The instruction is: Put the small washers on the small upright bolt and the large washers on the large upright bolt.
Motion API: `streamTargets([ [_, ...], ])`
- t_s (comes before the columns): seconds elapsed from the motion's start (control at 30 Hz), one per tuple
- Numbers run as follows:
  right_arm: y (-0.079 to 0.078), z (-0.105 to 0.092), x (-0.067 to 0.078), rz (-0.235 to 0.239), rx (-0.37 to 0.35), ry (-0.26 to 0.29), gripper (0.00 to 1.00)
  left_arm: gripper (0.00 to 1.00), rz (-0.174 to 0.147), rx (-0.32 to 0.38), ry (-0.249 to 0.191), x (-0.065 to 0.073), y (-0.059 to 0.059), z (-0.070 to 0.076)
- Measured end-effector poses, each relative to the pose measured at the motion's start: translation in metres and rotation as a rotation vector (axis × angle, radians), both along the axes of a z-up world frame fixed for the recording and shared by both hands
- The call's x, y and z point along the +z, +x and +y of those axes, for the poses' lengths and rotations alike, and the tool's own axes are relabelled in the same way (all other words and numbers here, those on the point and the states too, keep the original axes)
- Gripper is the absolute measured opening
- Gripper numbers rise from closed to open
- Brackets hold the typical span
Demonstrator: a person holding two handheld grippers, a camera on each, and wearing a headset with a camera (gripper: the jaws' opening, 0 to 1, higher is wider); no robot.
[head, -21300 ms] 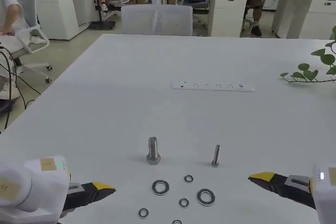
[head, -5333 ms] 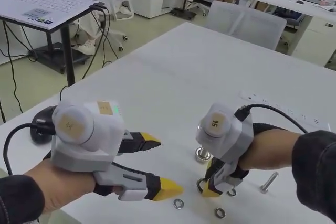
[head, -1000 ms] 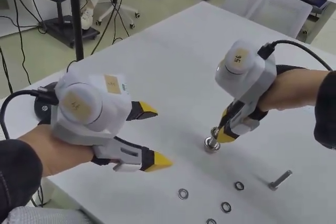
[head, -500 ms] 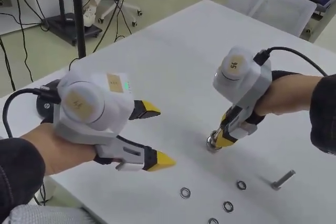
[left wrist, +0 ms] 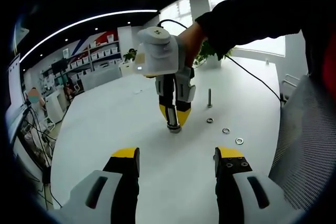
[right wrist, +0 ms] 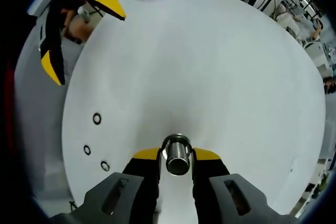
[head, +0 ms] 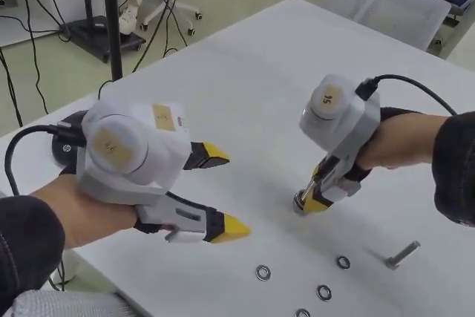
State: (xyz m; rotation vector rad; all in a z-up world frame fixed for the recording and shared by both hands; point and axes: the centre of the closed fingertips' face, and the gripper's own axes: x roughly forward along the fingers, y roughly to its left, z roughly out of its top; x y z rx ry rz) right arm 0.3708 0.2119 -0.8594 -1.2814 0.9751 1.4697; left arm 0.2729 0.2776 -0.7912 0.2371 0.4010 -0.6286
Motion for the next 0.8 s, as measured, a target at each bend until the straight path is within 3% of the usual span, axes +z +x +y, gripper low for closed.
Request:
streamTargets([
  [0.1, -0.0016, -0.0018, -0.001, 0.001, -0.002, -0.002, 0.24, 0.57, 0.001, -0.001, -0.005, -0.0004, -0.0005, -0.0012],
  [0.4, -0.0005, -0.0029, -0.0011, -0.004, -0.008, 0.002, 0.24, 0.57, -0.003, 0.008, -0.078, 0.0046, 0.0001, -0.0034],
  [0.8, 0.0028, -0.0045, 0.0022, -0.012, -0.021, 0.041, 0.3, 0.57, -0.001, -0.001, -0.093, 0.0072, -0.0014, -0.0071],
])
